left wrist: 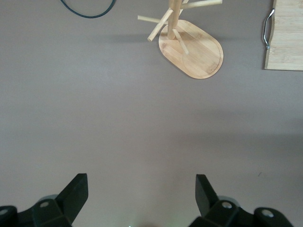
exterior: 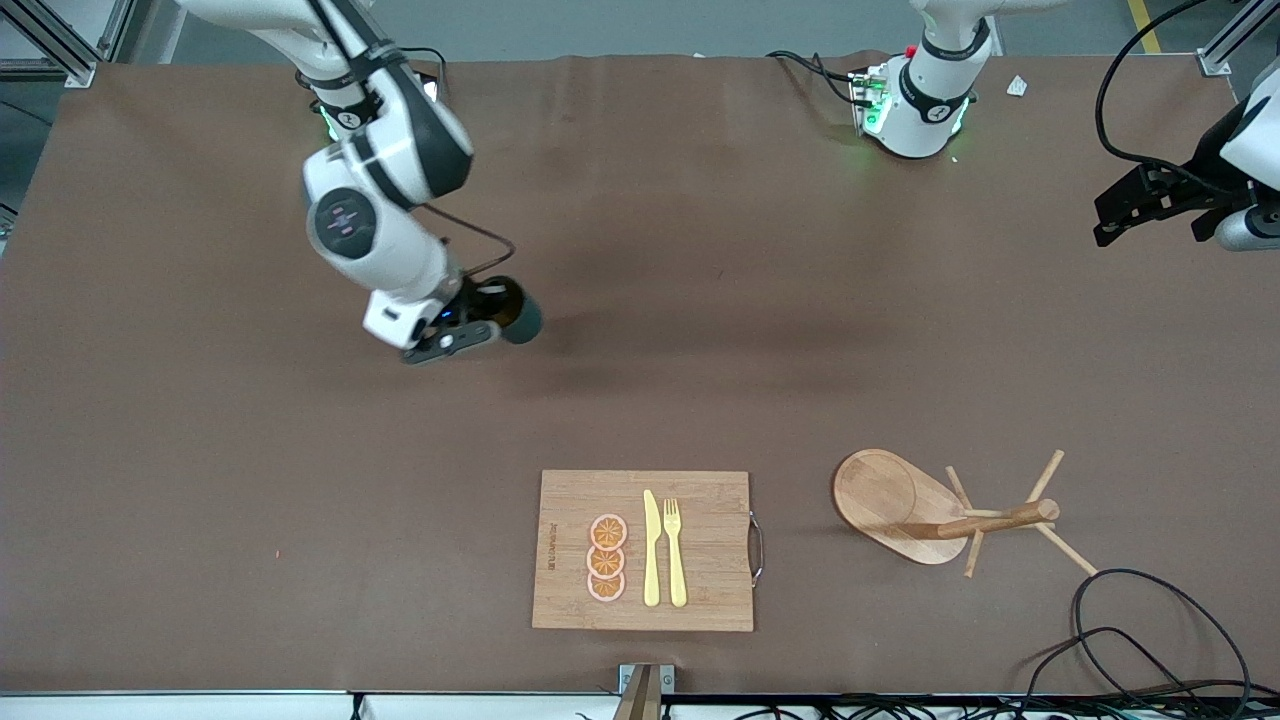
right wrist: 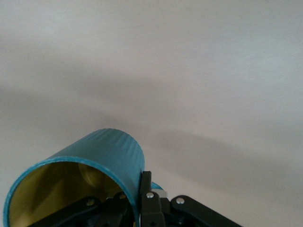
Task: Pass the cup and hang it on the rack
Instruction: 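Lift the teal mug with the right gripper toward the table middle, then set the mug down, open the right gripper and withdraw it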
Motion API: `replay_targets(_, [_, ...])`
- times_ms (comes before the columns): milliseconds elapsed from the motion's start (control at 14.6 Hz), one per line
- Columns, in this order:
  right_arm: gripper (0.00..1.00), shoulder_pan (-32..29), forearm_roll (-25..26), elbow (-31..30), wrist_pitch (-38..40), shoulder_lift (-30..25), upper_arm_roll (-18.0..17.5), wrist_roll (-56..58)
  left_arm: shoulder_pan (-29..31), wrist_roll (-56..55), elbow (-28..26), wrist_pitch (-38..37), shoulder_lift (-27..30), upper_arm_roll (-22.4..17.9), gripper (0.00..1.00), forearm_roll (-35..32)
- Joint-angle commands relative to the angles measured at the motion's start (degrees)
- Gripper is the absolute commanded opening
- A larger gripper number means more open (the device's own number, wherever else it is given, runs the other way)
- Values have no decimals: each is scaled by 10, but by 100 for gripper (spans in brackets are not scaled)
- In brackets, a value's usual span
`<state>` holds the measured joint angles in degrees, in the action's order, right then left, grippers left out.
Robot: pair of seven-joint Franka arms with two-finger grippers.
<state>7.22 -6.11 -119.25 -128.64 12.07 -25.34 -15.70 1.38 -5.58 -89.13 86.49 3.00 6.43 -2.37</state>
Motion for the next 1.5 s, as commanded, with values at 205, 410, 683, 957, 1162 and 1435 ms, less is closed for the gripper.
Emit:
replay_targets(205, [0,115,109,73,-43,117,2,-241,1,7,10,-11,3,-1,100,10])
replay_targets(410, [0,147,169,137,-43,188,2,-334,0,7,10,-8,2,0,100,10])
replay_targets(683, [0,169,200,192,-43,247,5,-405,0,7,10,-4,1,1,100,10])
replay_targets(957, [40,174,214,199,-42,252,6,-415,1,7,10,-4,1,1,100,11])
replay_targets(1162, [100,169,215,200,-39,250,6,-420,2,7,10,-3,-4,1,100,11])
replay_targets(1435, [100,152,207,212,-1,214,-1,-409,1,6,10,-3,-4,1,100,11])
